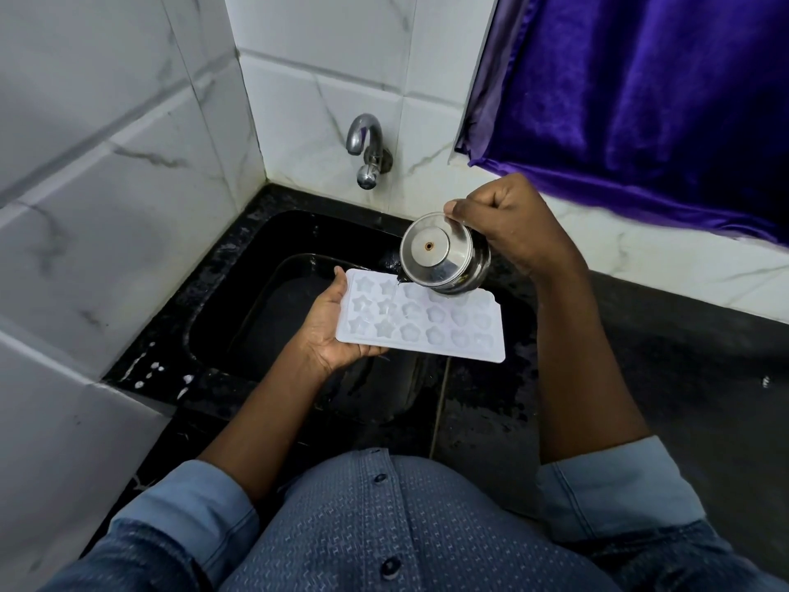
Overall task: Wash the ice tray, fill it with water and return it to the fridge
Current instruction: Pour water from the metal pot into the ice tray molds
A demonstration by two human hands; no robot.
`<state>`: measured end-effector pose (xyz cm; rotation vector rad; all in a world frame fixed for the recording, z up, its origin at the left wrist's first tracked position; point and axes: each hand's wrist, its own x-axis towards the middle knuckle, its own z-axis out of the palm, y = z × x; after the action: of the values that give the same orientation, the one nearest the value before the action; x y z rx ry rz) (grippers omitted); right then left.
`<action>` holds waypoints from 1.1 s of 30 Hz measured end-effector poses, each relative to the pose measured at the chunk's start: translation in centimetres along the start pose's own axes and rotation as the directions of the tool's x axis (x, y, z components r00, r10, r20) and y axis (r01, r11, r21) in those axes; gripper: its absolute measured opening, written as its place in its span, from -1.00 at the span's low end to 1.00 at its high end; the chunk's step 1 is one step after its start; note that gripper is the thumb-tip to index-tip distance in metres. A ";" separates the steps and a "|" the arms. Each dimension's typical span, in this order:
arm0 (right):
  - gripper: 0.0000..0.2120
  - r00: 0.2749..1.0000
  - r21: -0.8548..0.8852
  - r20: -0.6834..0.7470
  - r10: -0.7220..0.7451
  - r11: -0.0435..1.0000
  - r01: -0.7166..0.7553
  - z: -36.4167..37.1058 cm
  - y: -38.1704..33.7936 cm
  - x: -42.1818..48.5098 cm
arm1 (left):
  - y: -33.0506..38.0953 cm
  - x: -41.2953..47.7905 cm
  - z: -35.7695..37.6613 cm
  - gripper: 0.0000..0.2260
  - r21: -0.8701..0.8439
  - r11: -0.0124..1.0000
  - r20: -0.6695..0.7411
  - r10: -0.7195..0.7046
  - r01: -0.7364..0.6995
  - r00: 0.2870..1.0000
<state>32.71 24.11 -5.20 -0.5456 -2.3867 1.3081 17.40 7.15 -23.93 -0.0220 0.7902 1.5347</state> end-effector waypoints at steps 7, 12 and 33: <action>-0.47 1.000 -0.007 -0.004 0.001 1.000 -0.001 0.1 0.2 0.1 | 0.0 0.2 -0.1 -0.20 -0.006 1.000 0.012 -0.004 0.004 1.000; -0.47 1.000 -0.016 -0.003 -0.010 1.000 0.010 0.5 0.2 0.4 | -0.1 0.3 0.0 -0.20 -0.020 1.000 0.000 0.001 -0.001 1.000; -0.49 0.999 -0.046 0.022 -0.036 0.998 0.037 1.9 -1.2 1.5 | -0.3 1.0 -0.4 -0.18 -0.001 1.000 0.018 -0.008 0.008 1.000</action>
<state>30.28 22.93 -4.93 -0.5010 -2.4383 1.2523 17.33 7.78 -24.85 -0.0118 0.7744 1.5258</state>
